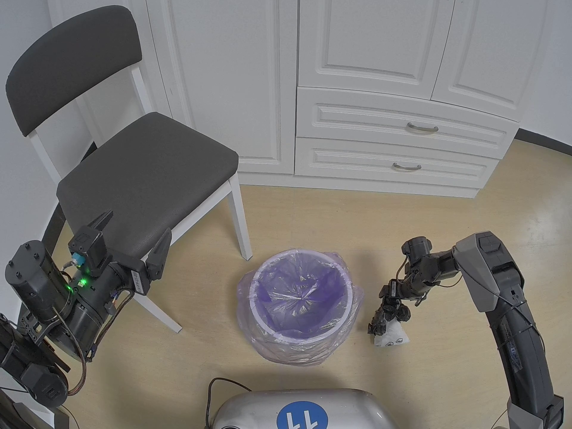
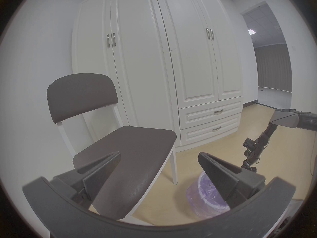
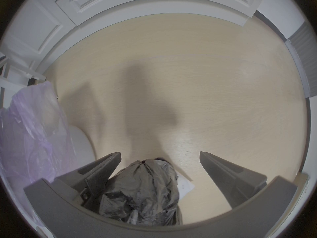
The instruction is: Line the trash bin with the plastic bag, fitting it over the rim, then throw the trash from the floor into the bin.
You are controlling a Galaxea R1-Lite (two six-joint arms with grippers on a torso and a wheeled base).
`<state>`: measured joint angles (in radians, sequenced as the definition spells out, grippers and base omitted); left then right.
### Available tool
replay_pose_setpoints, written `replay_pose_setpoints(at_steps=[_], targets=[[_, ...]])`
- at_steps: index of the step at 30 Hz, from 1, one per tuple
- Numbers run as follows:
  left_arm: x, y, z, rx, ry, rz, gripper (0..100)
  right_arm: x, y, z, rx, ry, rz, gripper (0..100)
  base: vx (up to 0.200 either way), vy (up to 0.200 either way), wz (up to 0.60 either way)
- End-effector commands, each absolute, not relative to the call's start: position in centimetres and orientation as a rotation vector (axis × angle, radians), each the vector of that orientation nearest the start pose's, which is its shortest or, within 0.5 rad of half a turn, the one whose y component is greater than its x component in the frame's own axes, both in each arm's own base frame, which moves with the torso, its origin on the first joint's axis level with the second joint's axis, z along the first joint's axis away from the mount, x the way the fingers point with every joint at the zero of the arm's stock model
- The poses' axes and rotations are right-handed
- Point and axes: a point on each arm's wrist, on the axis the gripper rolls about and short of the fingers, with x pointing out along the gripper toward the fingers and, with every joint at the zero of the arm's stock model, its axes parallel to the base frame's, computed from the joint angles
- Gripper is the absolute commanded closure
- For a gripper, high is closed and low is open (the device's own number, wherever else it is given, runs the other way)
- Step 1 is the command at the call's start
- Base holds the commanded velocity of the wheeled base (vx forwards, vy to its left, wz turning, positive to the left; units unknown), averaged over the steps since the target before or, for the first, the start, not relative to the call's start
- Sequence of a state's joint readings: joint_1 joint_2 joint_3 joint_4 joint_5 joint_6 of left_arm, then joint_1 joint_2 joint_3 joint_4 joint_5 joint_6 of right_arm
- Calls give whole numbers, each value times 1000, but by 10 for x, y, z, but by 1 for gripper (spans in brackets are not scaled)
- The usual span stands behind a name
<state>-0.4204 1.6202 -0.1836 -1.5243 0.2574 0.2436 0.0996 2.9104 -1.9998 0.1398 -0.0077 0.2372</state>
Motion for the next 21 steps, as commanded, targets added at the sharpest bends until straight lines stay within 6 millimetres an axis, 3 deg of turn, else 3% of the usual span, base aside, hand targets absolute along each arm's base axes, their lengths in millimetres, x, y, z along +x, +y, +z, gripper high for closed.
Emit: replay_pose_setpoints(at_steps=[1, 10, 21], targets=[[199, -83, 144, 216, -98, -155, 0, 506, 57, -110, 149, 1064, 48, 0, 0, 0, 0], [203, -85, 138, 227, -71, -159, 0, 505, 66, -111, 85, 1071, 153, 0, 0, 0, 0], [204, -86, 136, 228, -64, -161, 0, 501, 64, -112, 63, 1112, 166, 0, 0, 0, 0]])
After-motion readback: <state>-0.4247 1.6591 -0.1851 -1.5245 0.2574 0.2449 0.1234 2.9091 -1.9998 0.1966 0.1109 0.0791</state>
